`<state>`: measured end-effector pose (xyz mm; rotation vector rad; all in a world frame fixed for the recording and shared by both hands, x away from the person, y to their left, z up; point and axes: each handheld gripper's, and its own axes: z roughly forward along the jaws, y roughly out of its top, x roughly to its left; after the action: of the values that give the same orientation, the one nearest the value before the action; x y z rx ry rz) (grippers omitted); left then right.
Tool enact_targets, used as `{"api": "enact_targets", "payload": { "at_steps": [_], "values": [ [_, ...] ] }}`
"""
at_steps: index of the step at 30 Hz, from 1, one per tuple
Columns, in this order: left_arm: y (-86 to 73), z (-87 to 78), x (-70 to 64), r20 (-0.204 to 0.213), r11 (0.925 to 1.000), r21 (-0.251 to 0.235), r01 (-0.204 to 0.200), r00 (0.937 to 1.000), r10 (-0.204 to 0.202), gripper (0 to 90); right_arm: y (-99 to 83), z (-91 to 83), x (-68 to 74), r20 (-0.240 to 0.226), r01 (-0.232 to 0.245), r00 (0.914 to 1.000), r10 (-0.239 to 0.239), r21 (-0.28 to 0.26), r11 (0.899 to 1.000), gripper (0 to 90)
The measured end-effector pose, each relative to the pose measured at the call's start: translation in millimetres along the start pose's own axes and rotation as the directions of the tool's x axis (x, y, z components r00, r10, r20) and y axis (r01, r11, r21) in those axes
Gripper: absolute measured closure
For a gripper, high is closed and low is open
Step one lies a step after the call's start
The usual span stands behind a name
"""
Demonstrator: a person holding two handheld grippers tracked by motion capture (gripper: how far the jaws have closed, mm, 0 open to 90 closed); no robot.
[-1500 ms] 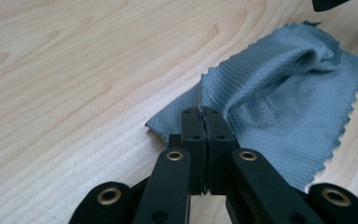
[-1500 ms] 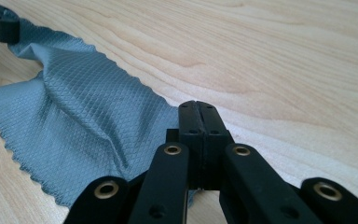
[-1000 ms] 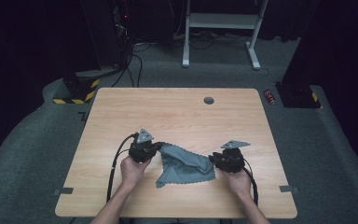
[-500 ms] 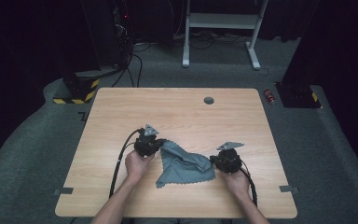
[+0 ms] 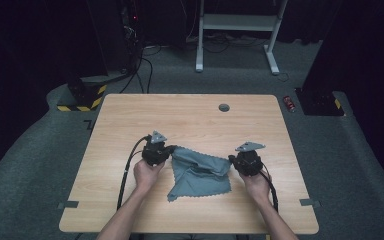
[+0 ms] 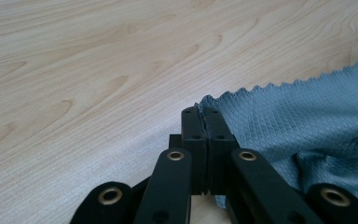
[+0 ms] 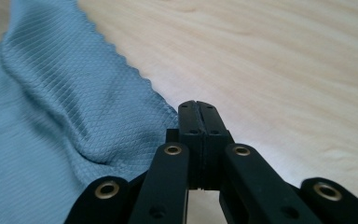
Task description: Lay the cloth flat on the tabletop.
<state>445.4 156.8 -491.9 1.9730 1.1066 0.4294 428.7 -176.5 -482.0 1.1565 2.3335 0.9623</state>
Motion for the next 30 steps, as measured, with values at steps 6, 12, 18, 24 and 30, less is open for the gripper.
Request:
{"api": "enact_targets", "payload": {
  "at_steps": [6,12,18,24,30],
  "values": [
    [5.1,10.7,5.4,-0.026,0.9995,0.031,-0.004,0.9997,0.005,89.1,28.8,22.1,-9.9,0.094,0.008,0.9955,-0.012,0.041,0.999,89.6],
    [9.1,19.8,12.2,-0.075,0.9980,0.062,-0.016,0.9970,0.021,88.7,40.6,49.0,-18.5,0.120,-0.053,0.9918,0.043,0.081,0.995,89.6],
    [14.9,34.0,12.4,-0.107,0.9921,0.109,-0.062,0.9915,0.073,88.5,42.4,68.7,-25.8,0.137,-0.121,0.9847,0.107,0.093,0.988,89.4],
    [14.1,31.7,12.0,-0.130,0.9946,0.102,-0.021,0.9909,0.034,71.4,38.0,69.0,-28.7,0.127,-0.137,0.9838,0.126,0.080,0.987,75.6],
    [0.8,8.8,6.1,-0.110,0.9976,0.066,0.021,0.9939,-0.014,51.1,30.2,47.5,-24.8,0.055,-0.121,0.9913,0.120,0.019,0.992,70.8]
  ]
}}
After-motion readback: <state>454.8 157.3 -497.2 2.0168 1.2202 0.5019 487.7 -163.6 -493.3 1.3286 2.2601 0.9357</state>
